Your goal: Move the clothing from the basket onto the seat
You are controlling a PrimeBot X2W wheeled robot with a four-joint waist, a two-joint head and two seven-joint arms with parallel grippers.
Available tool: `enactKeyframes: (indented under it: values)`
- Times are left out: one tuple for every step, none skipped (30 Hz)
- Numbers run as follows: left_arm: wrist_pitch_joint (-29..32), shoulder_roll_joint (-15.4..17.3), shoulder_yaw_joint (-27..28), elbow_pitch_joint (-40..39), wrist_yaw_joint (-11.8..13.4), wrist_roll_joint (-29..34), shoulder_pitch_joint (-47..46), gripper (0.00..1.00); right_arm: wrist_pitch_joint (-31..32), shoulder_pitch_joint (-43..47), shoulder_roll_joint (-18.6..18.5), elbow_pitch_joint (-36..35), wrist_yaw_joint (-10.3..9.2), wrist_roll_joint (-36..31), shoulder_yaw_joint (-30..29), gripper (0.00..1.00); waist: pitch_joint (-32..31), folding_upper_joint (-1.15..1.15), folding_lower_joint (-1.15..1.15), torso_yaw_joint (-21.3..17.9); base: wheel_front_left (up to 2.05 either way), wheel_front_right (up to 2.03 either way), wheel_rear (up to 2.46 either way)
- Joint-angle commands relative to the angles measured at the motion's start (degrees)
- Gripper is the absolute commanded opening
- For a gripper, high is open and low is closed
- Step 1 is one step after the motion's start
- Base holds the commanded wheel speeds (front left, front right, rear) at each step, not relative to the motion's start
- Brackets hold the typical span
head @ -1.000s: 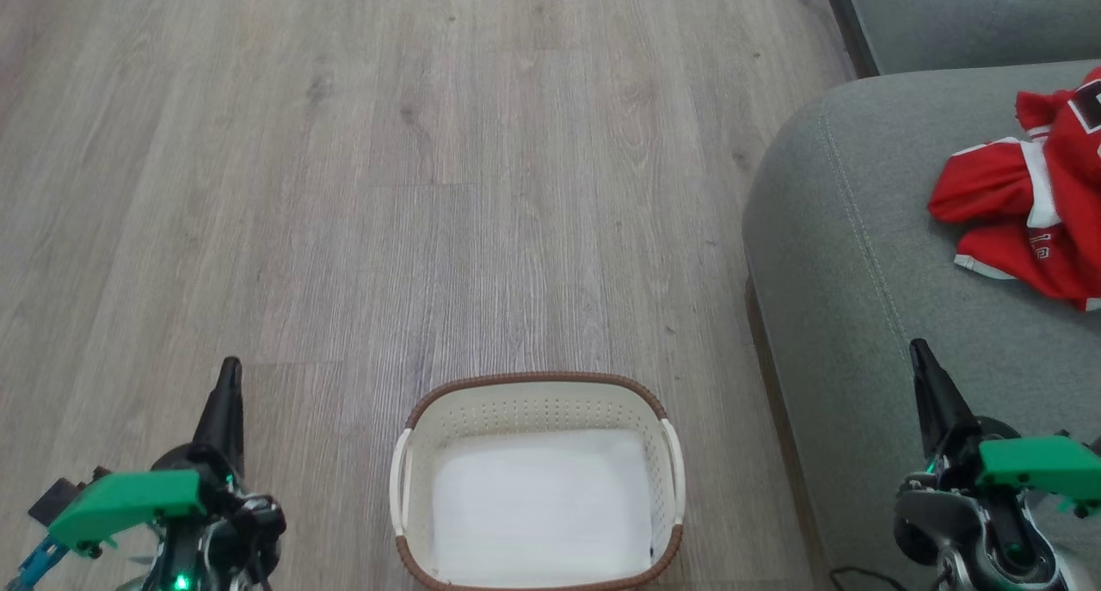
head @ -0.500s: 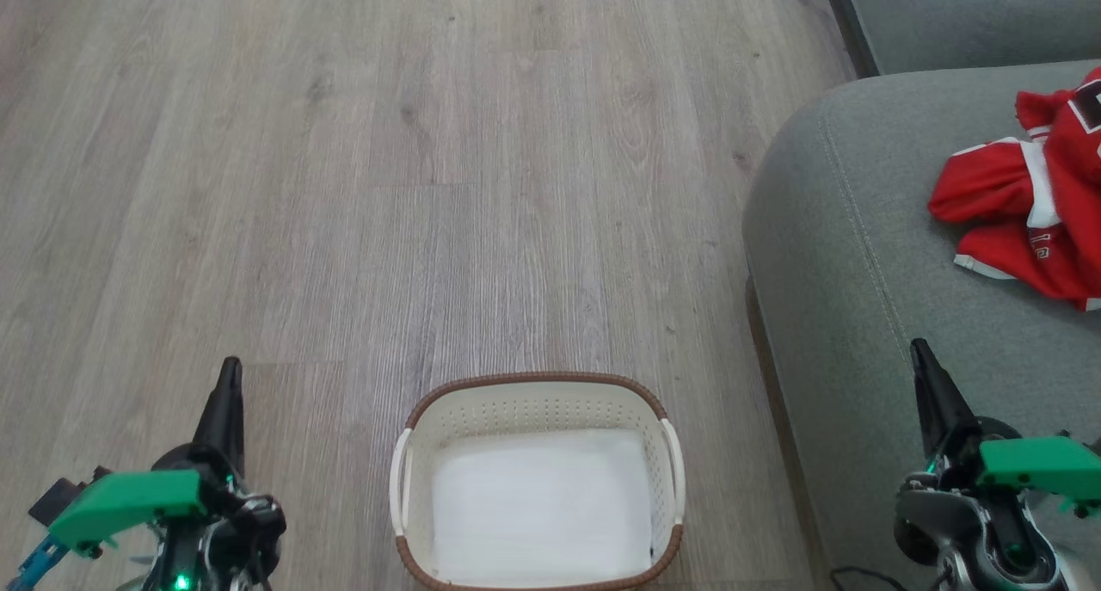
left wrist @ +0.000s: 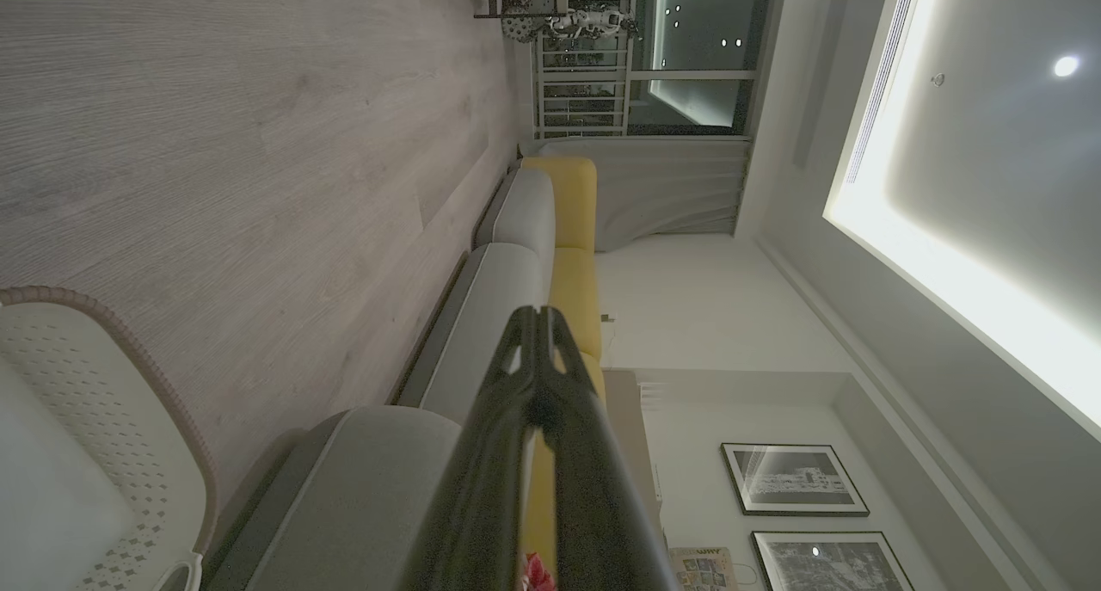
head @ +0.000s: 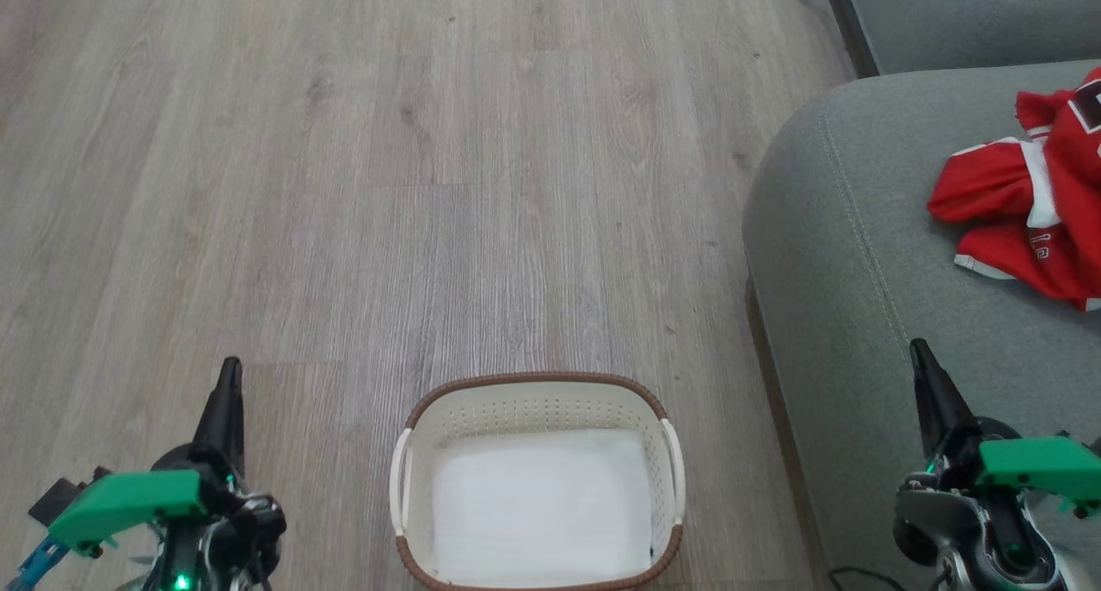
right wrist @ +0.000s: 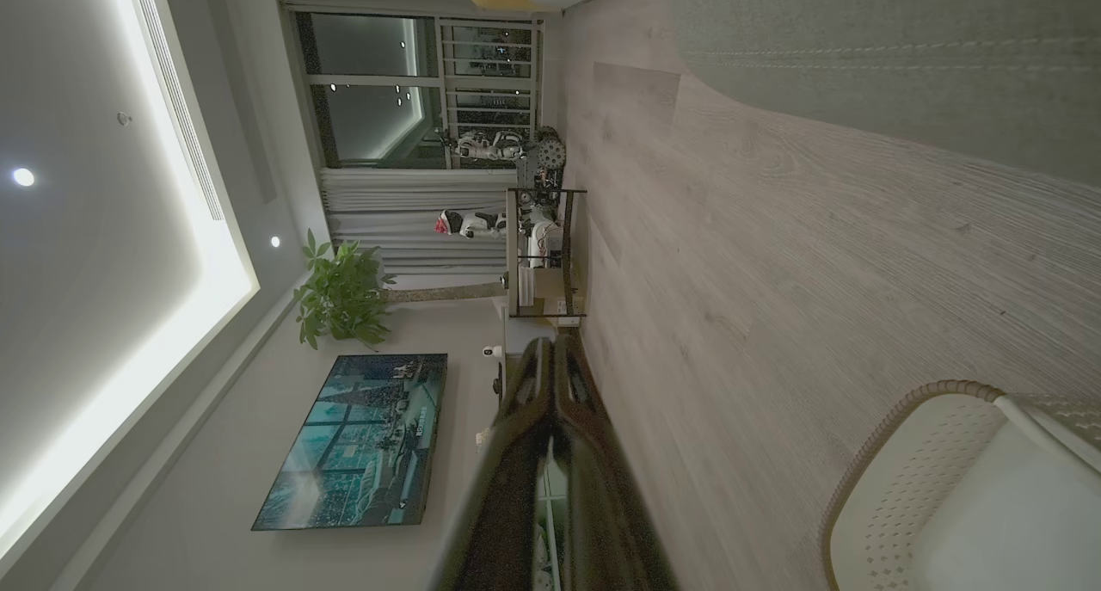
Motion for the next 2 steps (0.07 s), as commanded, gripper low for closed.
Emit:
enactKeyframes:
  values:
    - [0.44,0.37,2.1,-2.06,-0.38,-0.14,-2.73,0.0,0.6,-2.76,0.16,-1.87,-0.01,-0.01,0.96,0.0,0.0,0.0,0.0,0.0,0.0,0.0,0.0]
    - [0.44,0.37,2.1,-2.06,-0.38,-0.14,-2.73,0.0,0.61,-2.76,0.16,-1.87,-0.01,-0.01,0.96,0.0,0.0,0.0,0.0,0.0,0.0,0.0,0.0]
